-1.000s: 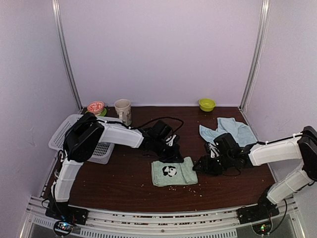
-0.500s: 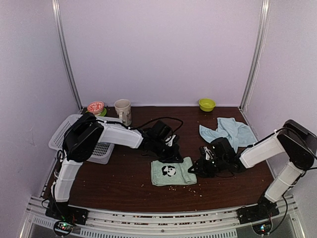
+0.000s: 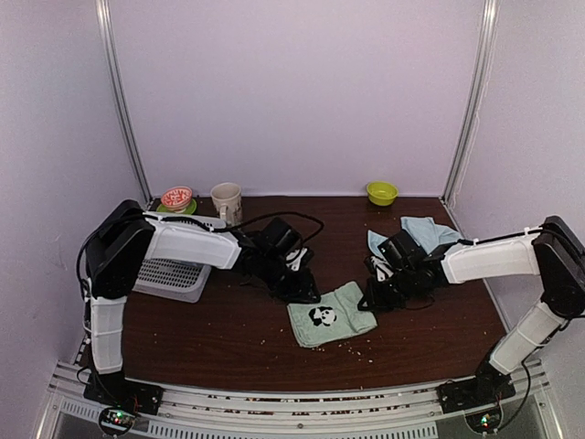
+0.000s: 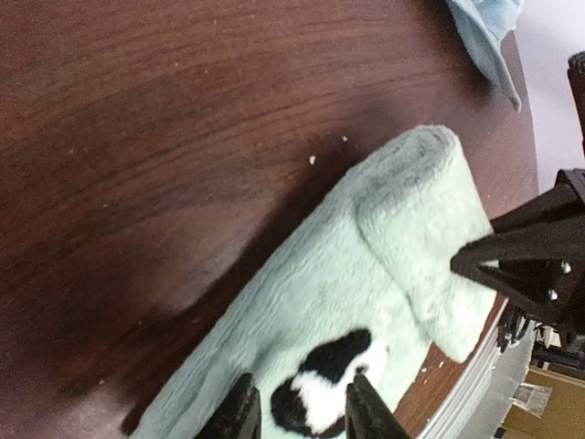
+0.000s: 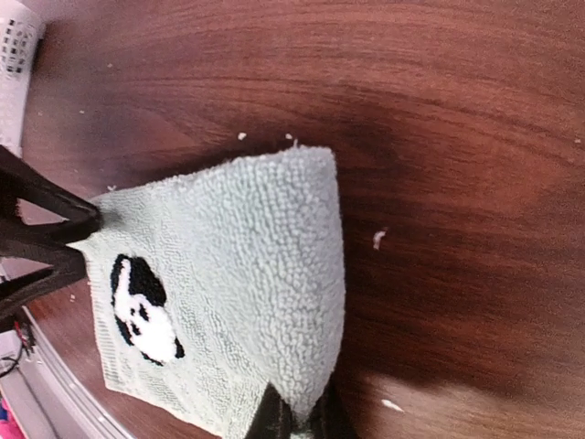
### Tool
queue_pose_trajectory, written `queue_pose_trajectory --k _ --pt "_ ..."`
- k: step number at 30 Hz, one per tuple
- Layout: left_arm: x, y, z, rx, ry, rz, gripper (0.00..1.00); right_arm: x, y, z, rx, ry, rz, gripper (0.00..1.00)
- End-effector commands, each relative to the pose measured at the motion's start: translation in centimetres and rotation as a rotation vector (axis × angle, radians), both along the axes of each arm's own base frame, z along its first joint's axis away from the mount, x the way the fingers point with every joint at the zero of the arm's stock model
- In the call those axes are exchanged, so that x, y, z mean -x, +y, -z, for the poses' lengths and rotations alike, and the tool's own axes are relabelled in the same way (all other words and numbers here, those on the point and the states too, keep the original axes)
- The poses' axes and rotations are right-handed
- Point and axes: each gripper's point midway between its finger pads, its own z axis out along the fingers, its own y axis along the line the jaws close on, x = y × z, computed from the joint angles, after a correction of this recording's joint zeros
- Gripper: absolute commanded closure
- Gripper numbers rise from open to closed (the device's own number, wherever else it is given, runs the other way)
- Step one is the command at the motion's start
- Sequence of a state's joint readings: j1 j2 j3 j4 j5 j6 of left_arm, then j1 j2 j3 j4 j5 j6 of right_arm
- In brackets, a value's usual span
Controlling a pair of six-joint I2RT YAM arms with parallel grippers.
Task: Roll the towels
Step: Roll the towel at the center of the board.
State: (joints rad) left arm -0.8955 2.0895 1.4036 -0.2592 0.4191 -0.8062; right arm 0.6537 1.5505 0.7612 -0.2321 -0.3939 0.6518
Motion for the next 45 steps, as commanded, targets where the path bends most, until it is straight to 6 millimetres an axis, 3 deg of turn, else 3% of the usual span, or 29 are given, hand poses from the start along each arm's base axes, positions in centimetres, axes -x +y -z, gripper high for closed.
queue_pose_trajectory --k 1,8,19,27,33,38,45 --pt "-0.3 2.3 -1.6 -0.054 -0.095 0.011 0.67 0.5 -4.3 0.4 0.287 -0.013 -0.072 1.0" --pt "-0.4 2.1 -0.5 -0.072 -0.095 0.025 0.75 -0.9 -4.6 -0.5 0.418 -0.055 -0.081 1.0" --pt "-0.2 1.3 -1.0 -0.049 -0.094 0.045 0.82 -1.7 -3.3 -1.8 0.595 -0.163 -0.068 1.0" --pt "0.2 1.4 -4.7 -0.01 -0.146 0.053 0.81 -1.8 -3.3 -1.9 0.619 -0.184 -0.062 1.0" --pt "1.3 -1.0 -5.9 0.032 -0.154 0.108 0.83 -2.1 -3.2 -2.2 0.629 -0.194 -0.06 1.0" --pt "1.7 -2.3 -4.7 0.033 -0.135 0.131 0.87 -2.3 -3.0 -2.2 0.623 -0.194 -0.054 1.0" --pt "0.9 -2.3 -0.1 -0.058 -0.081 0.088 0.98 -2.4 -2.6 -2.1 0.616 -0.195 -0.047 1.0"
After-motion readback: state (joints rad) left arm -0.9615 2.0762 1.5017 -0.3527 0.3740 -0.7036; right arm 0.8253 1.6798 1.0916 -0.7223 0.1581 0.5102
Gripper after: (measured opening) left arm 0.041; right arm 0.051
